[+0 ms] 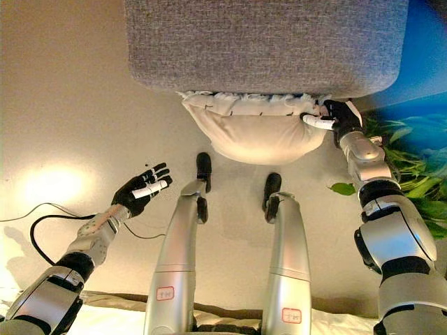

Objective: Pick up the pillow and put it on the sofa.

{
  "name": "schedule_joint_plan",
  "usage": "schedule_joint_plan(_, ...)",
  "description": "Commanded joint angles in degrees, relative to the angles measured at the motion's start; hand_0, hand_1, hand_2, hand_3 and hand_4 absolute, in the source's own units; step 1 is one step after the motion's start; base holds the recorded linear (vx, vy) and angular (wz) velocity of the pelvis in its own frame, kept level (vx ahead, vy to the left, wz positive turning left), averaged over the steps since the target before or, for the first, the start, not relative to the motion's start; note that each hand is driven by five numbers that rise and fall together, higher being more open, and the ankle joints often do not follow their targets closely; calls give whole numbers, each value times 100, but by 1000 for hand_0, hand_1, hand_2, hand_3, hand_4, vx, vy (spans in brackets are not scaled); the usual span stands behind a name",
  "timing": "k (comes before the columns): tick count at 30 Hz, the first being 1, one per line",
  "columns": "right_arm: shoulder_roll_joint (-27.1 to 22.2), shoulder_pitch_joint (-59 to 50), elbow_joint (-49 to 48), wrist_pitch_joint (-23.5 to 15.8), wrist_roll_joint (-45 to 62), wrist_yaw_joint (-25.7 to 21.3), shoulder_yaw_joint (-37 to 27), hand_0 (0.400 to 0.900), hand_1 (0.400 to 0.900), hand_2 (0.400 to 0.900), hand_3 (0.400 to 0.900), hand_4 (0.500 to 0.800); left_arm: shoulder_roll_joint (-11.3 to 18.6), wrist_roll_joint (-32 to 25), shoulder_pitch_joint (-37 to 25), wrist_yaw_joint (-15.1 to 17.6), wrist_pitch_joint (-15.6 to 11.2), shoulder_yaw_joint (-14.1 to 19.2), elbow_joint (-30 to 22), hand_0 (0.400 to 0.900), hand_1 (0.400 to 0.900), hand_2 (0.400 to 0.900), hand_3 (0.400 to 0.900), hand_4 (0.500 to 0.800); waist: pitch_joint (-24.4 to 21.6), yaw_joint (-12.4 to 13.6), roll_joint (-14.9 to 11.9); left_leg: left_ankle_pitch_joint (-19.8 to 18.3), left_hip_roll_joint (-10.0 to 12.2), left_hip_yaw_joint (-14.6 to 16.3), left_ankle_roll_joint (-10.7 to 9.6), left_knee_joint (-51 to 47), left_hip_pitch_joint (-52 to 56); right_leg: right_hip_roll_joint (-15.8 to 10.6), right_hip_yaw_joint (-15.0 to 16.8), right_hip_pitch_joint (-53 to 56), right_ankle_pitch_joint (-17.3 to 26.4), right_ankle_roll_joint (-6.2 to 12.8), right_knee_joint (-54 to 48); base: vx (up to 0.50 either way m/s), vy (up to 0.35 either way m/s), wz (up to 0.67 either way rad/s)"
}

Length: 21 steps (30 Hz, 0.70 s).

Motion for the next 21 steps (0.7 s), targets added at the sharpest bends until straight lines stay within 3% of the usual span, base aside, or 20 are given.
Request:
schedule_joint_plan(1,-433,-408,-187,-305,203,229,110,400,400,400,400,500,-64,-271,235,-10,-378,142,-190,900,900,900,900,800,5,49,574,-1177,-249,462,372,406,451,434,-68,506,-179,30,-290,9,36,-2)
schedule_joint_plan(13,-514,-310,-72,-253,235,219,-43,400,400,400,400,500,1,-328,194,22,-402,134,-224,900,900,900,900,800,5,0,563,-1212,-230,516,387,305,624,466,-64,694,-102,57,-549,4,12,-2)
schedule_joint_plan(21,-434,-35,-99,-162,123,171,-134,400,400,400,400,500,11,-204,181,31,-248,137,-251,900,900,900,900,800,5,-51,502,-1252,-181,558,415,260,957,459,-58,1053,-26,93,-783,-7,7,-4)
